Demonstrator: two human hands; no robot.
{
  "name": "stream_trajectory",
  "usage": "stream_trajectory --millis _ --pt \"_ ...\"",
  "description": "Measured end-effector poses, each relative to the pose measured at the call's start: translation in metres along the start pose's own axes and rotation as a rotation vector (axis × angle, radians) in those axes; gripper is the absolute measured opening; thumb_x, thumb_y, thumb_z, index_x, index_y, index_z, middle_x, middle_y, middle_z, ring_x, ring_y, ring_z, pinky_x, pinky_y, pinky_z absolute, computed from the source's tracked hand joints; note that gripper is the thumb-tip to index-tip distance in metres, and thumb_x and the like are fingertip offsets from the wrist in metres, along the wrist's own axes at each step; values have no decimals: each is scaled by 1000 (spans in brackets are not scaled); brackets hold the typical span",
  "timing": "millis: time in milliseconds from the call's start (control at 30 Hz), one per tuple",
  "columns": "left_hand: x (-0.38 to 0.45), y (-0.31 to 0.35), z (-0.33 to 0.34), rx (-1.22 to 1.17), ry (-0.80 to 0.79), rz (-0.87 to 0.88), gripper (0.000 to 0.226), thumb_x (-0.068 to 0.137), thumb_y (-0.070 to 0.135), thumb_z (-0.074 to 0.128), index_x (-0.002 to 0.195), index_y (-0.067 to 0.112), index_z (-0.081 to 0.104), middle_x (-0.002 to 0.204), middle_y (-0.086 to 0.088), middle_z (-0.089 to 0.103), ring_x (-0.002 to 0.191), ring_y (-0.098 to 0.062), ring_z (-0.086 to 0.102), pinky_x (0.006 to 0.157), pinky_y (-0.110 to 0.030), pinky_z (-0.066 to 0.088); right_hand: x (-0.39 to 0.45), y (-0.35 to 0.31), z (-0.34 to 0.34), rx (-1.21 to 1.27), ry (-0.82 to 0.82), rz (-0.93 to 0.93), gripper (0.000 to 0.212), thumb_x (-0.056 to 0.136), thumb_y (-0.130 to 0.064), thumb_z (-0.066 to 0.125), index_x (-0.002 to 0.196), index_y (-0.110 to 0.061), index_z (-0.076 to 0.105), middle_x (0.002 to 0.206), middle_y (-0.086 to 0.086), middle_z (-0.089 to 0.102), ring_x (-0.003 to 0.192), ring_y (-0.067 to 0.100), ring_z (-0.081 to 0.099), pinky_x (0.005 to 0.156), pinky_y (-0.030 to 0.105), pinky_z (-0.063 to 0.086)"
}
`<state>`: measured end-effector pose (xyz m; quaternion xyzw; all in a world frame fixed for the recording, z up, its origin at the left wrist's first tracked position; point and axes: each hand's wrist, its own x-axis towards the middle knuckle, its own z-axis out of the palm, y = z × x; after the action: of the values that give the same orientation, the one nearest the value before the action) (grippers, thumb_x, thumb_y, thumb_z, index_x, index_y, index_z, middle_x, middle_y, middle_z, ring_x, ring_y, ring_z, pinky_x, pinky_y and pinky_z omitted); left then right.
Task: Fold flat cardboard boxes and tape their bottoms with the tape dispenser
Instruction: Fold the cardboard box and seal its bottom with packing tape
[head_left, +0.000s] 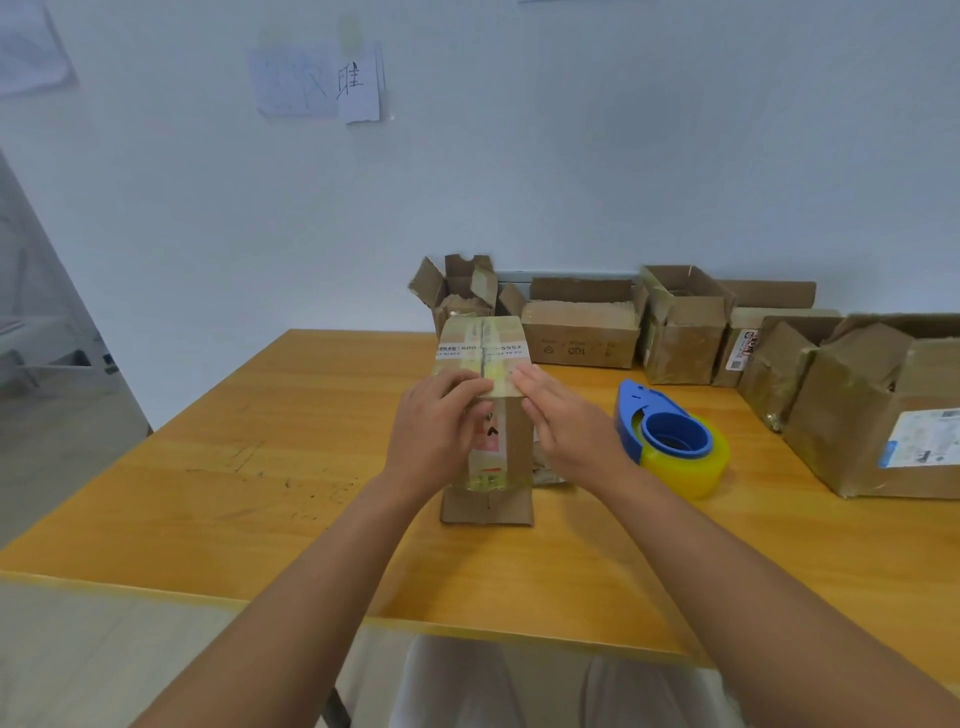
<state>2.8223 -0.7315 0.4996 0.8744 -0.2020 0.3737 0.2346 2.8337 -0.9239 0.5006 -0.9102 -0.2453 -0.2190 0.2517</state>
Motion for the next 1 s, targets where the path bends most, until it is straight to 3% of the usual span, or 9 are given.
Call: stream_trajectory --millis 200,333,433,567,633,767,867,1000 --pt "5 4 -5 -10 -31 -22 20 89 14 70 109 13 74 108 -3 69 100 -27 61 85 -39 43 -5 4 0 67 51 59 44 106 -27 45 149 -19 44 155 -4 41 139 15 44 106 33 44" --pt "5 -6 -12 -15 -112 -27 40 95 22 65 132 12 60 131 -7 59 120 -25 50 97 -33 39 -2 4 -3 -15 42 36 42 105 -29 45 147 -21 48 153 -6 45 133 18 51 98 37 51" --pt "0 -19 -21 -48 -95 -89 37 96 23 63 131 13 62 137 -8 54 126 -23 45 100 -32 40 -3 7 -8 -27 11 38 43 106 -30 43 148 -23 46 154 -9 42 136 16 47 102 36 48" --pt "-5 -20 -23 -25 -76 -85 25 94 15 65 117 7 71 121 -9 64 113 -27 57 88 -37 50 -3 1 -9 -11 6 47 41 106 -28 43 147 -22 48 154 -7 43 138 15 45 105 34 45" --pt "-1 -19 -25 16 -87 -71 26 94 16 64 118 6 70 121 -9 64 113 -28 56 91 -37 48 -2 -1 -11 4 -4 66 41 106 -28 44 146 -22 49 153 -7 44 138 16 45 107 35 44" --pt "4 -11 -20 38 -231 31 48 92 31 66 136 12 57 140 -8 51 128 -27 43 107 -42 37 -2 -4 -17 -51 -16 53 41 106 -29 44 146 -23 49 153 -9 44 136 15 47 105 36 45" --pt "7 -3 -12 31 -204 21 41 91 24 69 131 17 63 136 -3 58 128 -25 49 105 -39 34 -2 -6 -16 -60 -29 63 42 106 -31 42 147 -23 48 154 -9 43 137 14 47 104 36 45" --pt "4 -4 -12 16 -140 -36 39 92 24 67 130 18 64 135 1 61 124 -23 52 99 -38 40 -1 -5 -10 78 -42 157 56 105 -38 43 156 -20 29 161 -3 32 145 18 35 111 36 36"
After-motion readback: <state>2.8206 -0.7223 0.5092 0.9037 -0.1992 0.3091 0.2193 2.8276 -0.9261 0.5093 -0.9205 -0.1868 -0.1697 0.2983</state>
